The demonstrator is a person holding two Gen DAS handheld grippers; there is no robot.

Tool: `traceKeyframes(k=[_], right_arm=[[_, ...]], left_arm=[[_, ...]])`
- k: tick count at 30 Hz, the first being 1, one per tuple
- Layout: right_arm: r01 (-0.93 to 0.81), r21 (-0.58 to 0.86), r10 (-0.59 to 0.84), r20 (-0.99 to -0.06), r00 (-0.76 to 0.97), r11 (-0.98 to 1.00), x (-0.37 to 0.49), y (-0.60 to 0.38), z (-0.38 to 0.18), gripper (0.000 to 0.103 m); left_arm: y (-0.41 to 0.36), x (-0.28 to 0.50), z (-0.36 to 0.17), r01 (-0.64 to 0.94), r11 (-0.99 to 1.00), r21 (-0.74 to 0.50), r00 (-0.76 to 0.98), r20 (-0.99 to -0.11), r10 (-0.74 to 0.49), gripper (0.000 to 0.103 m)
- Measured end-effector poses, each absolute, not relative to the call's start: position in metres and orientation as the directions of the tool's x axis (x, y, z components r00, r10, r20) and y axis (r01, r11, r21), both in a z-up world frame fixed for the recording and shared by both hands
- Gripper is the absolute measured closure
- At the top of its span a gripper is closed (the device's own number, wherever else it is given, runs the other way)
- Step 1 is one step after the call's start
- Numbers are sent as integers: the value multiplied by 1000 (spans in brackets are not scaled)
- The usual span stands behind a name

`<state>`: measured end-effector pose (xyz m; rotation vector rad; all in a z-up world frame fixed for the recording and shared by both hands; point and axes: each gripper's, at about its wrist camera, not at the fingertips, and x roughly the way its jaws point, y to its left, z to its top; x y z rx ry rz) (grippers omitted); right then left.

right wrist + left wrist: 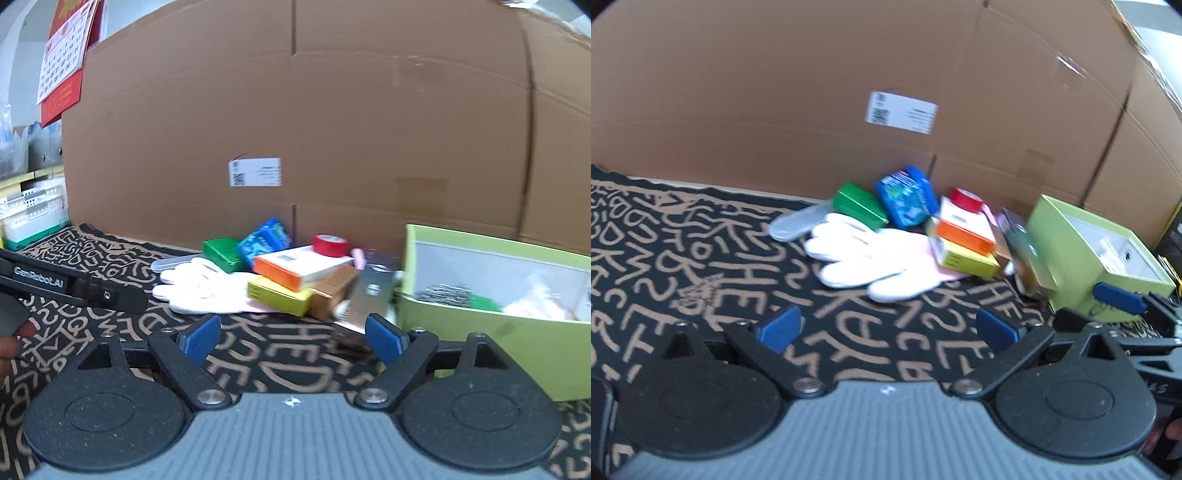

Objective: Organize objects
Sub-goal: 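Withdraw both tools from the lime-green box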

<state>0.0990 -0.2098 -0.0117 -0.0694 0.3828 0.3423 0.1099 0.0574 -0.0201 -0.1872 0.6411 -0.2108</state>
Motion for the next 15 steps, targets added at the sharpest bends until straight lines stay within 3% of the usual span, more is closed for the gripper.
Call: traceKeyframes(k=[15], right_arm=[[-79, -4, 69, -438, 896, 997, 210, -142, -26, 14]], left_arm=[[84, 158, -14, 55, 972, -227, 832, -528, -170, 0]])
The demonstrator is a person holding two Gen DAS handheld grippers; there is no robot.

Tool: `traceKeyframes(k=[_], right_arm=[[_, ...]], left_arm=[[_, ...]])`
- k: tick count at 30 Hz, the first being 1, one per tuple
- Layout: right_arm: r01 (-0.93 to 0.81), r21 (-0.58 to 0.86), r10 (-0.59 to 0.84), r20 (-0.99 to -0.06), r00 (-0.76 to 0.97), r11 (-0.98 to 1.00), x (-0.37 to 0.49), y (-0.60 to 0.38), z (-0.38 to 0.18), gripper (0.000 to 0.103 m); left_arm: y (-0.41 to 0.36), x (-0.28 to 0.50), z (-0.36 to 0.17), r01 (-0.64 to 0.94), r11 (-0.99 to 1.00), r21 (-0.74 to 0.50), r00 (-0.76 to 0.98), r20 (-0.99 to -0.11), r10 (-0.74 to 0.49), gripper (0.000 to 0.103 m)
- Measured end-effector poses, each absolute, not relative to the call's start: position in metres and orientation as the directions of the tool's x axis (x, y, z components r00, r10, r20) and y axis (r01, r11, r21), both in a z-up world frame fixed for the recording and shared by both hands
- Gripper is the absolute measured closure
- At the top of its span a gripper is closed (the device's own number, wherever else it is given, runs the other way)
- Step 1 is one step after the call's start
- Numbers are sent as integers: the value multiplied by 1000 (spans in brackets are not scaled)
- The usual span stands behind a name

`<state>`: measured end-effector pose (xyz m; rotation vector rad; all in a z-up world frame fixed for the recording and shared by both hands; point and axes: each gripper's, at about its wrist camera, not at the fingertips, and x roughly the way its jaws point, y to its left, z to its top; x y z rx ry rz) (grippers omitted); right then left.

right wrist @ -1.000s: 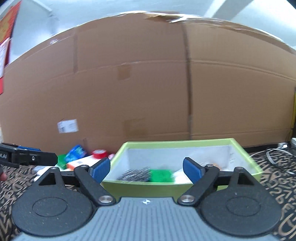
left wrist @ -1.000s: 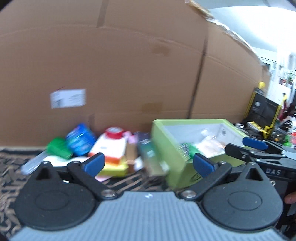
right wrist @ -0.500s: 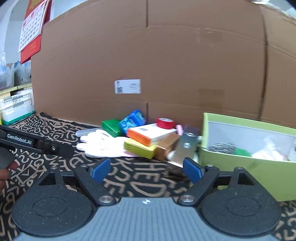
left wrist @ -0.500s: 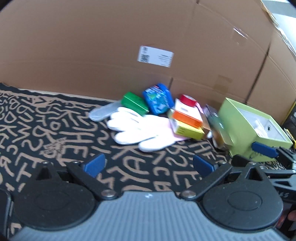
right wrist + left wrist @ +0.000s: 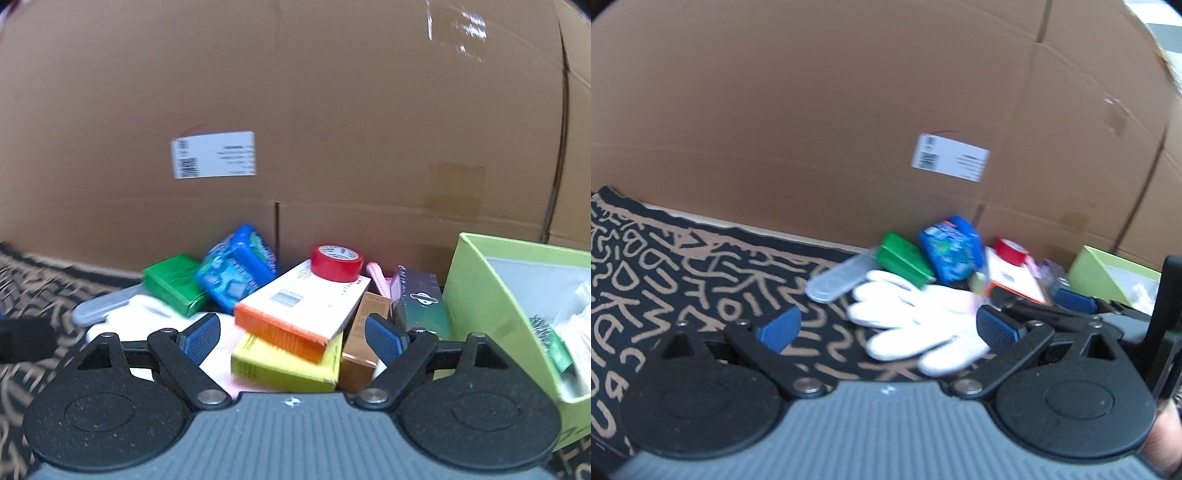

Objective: Organize objects
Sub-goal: 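Withdraw both tools from the lime-green box, then grasp the green box with the left tool while the right tool grasps the white medicine box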

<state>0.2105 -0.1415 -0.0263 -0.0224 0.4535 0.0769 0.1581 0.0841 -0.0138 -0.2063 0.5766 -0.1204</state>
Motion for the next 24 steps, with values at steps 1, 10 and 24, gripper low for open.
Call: traceKeyframes(k=[1, 10, 24], right_arm=[[-63, -1, 56, -439, 897, 998, 215, -139, -28, 14], [-62, 21, 65, -428, 901, 998, 205, -150, -35, 28], [-323, -27, 275, -460, 844, 946, 88, -196, -37, 30]], left_arm=[[87, 161, -18, 42, 973, -225, 829, -535, -160, 0], [91, 163, -32, 49, 971, -232, 806, -566, -176, 0], [58, 174, -36, 96, 975, -200, 785, -587, -198, 0]])
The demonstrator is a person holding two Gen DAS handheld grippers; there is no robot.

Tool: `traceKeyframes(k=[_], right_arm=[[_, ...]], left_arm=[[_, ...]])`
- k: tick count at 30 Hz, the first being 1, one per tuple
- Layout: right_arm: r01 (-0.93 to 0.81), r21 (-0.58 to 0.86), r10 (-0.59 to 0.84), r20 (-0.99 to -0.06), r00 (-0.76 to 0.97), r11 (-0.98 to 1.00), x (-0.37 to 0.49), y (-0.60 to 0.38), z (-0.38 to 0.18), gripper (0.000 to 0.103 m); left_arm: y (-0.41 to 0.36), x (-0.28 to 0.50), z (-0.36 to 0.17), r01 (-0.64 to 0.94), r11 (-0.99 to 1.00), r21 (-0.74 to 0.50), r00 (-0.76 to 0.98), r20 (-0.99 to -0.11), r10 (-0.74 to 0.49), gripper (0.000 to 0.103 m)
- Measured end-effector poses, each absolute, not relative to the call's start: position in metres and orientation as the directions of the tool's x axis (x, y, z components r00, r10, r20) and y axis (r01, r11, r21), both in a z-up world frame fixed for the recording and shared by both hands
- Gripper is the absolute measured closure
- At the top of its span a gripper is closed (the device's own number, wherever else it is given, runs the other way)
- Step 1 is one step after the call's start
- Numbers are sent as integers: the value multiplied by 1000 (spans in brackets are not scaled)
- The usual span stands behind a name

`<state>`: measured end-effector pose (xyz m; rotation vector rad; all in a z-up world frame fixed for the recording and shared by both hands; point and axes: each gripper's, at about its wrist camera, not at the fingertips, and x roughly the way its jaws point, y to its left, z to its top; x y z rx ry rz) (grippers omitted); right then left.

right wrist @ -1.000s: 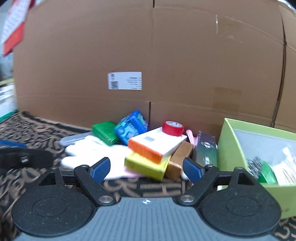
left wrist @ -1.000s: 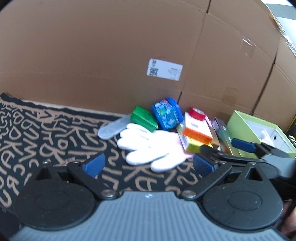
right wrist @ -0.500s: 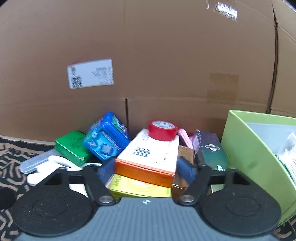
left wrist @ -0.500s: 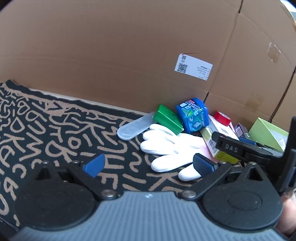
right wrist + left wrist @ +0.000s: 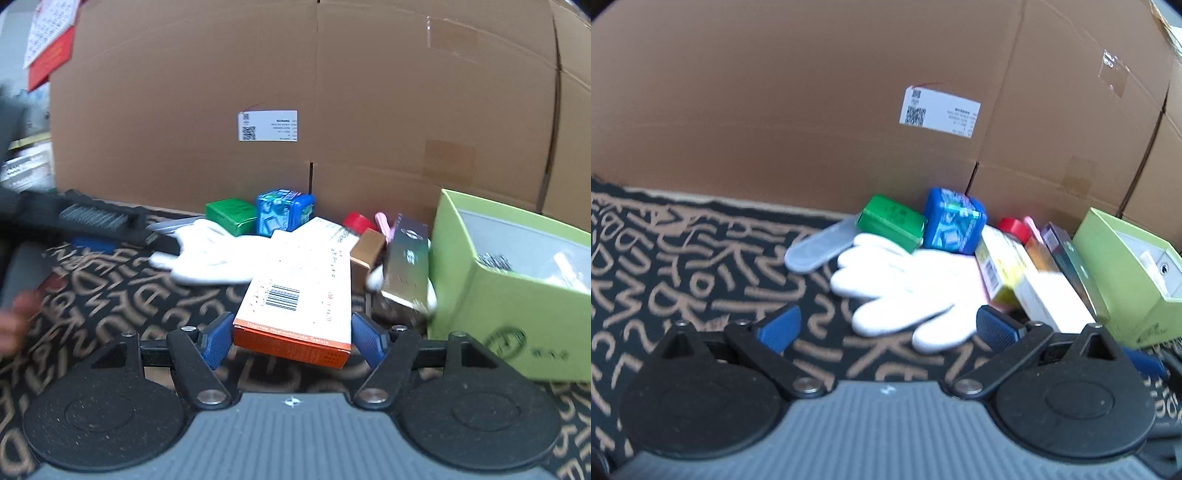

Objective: Organize objects
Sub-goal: 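Grasp the green box with the left tool while the right tool grasps the white medicine box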

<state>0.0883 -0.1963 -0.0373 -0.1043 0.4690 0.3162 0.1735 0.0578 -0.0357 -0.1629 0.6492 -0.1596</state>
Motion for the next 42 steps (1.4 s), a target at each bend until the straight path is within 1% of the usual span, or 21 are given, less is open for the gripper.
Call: traceKeyframes(k=[4, 9, 12, 14, 15, 18, 19, 23, 28, 31, 32, 34, 35, 36, 38, 39, 42], right_arm=[[-337, 6, 302, -460, 835, 941, 71, -206, -40, 30], [-316, 48, 302, -454, 838, 948, 68, -217, -39, 31], [-302, 60, 293, -475, 830, 951, 71, -220, -42, 30], [-303, 68, 297, -488, 821, 951, 74, -220, -43, 30], [-308, 69, 301, -491, 818, 949, 75, -220, -44, 30], [-343, 68, 328, -509, 796, 937, 77, -216, -46, 29], [-350, 69, 334, -516, 789, 934, 78, -215, -47, 31], [-366, 58, 343, -512, 788, 929, 71, -217, -45, 31], [-419, 55, 379, -546, 747, 906, 45, -240, -44, 31], [-408, 68, 373, -557, 742, 911, 32, -253, -42, 31], [-400, 76, 371, -557, 743, 914, 30, -256, -41, 28], [-389, 72, 363, -544, 756, 918, 29, -253, -40, 23], [-384, 61, 355, -538, 765, 921, 31, -250, -40, 23], [-379, 50, 345, -538, 769, 924, 33, -246, -40, 23], [-373, 31, 328, -546, 771, 927, 39, -237, -42, 23], [-373, 23, 323, -550, 770, 928, 42, -235, -43, 23], [-355, 28, 308, -561, 768, 935, 51, -231, -47, 23]], left_arm=[[43, 211, -32, 103, 985, -141, 785, -596, -168, 0], [23, 263, -41, 103, 995, -18, 785, -613, -93, 0], [11, 283, -49, 92, 994, 52, 779, -626, -39, 0], [7, 292, -54, 95, 993, 69, 774, -633, -29, 1], [6, 294, -56, 104, 992, 68, 769, -638, -37, 13], [3, 288, -56, 148, 982, 116, 778, -627, -43, 40], [3, 284, -55, 156, 980, 128, 776, -629, -41, 40], [17, 250, -48, 196, 979, 58, 757, -643, -114, 41], [38, 176, -37, 280, 960, -7, 715, -665, -214, 41], [50, 138, -34, 319, 946, -63, 672, -688, -273, 38], [48, 127, -34, 332, 941, -70, 663, -693, -285, 37], [47, 114, -33, 336, 941, -48, 667, -693, -274, 19], [46, 111, -34, 332, 943, -27, 679, -687, -259, 15], [44, 111, -34, 328, 945, -7, 689, -682, -244, 14], [38, 115, -36, 324, 946, 7, 689, -687, -231, 14], [36, 118, -36, 334, 943, -3, 682, -689, -244, 15], [29, 120, -39, 366, 930, 17, 670, -699, -251, 31]])
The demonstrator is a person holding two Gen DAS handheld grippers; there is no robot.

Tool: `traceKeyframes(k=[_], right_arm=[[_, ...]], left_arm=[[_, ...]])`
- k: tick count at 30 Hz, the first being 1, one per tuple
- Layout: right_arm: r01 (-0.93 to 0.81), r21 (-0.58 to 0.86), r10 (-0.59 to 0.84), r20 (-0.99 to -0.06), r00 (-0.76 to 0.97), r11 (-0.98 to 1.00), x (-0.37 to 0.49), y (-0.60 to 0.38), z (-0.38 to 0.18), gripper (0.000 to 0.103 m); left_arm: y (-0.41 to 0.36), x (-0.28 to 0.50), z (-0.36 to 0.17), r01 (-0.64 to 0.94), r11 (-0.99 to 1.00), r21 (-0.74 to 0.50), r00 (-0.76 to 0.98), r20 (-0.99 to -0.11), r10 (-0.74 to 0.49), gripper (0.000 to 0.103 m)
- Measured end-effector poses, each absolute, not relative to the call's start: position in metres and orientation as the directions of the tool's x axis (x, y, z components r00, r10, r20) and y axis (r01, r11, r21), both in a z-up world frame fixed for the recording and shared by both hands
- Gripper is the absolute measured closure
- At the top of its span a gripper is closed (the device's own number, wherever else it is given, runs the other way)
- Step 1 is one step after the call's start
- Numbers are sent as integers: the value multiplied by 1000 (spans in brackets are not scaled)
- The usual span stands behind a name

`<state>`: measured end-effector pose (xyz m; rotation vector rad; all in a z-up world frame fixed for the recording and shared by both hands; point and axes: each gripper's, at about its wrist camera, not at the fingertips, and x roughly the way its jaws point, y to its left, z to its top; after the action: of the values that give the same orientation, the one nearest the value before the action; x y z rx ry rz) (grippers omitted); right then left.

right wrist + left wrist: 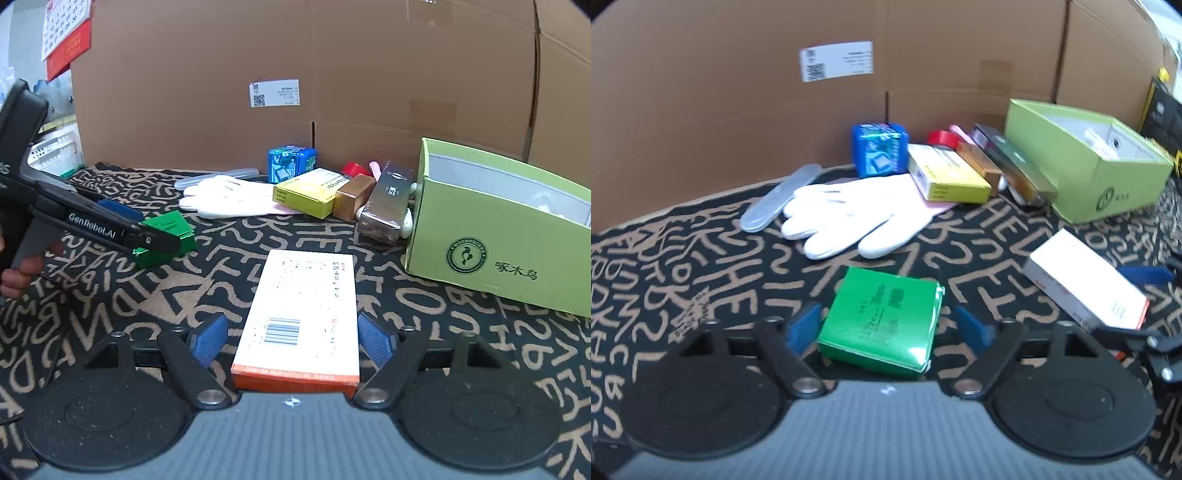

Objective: Organize objects
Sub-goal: 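Grasp the green box with the left tool while the right tool grasps the white medicine box, then carry the green box and white medicine box into the lime-green box and open both tools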

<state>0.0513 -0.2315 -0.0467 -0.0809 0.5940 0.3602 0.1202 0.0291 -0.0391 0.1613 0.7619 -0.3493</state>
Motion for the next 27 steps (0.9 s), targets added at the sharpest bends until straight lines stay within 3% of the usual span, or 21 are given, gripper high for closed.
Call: traceKeyframes(k=[2, 6, 10, 16, 21, 27], right_arm=[[-342, 50, 309, -561, 768, 938, 56, -233, -47, 23], [-331, 84, 319, -559, 765, 940, 62, -233, -48, 25], [-334, 57, 304, -574, 760, 941, 63, -230, -51, 31], [-347, 66, 320, -571, 756, 936, 62, -230, -50, 32], [-348, 125, 358, -538, 763, 929, 56, -240, -46, 32], [-351, 168, 388, -450, 804, 921, 39, -262, -25, 32]], left_arm=[[27, 120, -43, 373, 927, 42, 668, -706, -236, 31], [27, 122, -50, 362, 931, 44, 657, -721, -221, 17], [28, 125, -50, 352, 935, 36, 657, -721, -220, 17], [24, 131, -47, 366, 930, 38, 655, -720, -229, 36], [20, 128, -45, 364, 930, 51, 652, -727, -215, 38], [4, 117, -17, 406, 914, 8, 656, -699, -285, 38]])
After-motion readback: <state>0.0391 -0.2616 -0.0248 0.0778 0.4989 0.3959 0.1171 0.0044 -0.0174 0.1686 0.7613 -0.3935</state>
